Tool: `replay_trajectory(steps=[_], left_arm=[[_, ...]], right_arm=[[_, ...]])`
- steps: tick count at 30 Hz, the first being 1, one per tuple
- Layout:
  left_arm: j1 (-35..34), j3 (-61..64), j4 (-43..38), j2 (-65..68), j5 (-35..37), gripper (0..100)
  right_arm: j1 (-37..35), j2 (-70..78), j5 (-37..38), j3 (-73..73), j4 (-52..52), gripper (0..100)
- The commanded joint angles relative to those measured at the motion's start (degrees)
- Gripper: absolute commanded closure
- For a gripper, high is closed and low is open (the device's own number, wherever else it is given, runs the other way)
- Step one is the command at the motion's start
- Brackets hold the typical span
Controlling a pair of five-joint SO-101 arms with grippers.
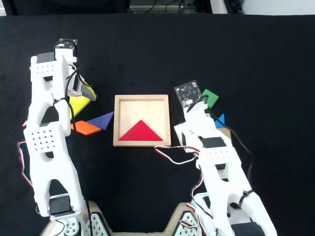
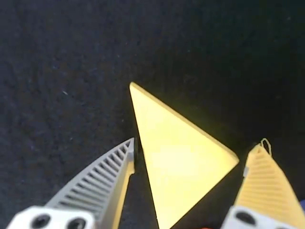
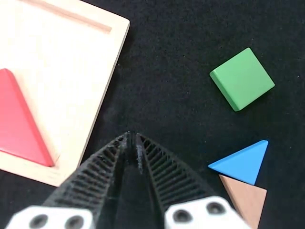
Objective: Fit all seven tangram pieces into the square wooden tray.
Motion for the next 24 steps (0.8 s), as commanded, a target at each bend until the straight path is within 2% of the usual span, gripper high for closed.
replay_trajectory(steps=[1,7,24], left_arm=[[-0.7,-2.9,-0.9,0.4,-0.4,64],[-0.8,-2.9,-0.9,1.0,-0.4,65],[-0.9,-2.7,-2.5,1.0,-0.8,88]], right_arm=[[0.4,-1.6,-0.1,-0.2,-0.8,98.7],[0.4,-1.6,-0.1,-0.2,-0.8,98.7],[0.4,-1.6,-0.1,-0.2,-0.9,98.7]])
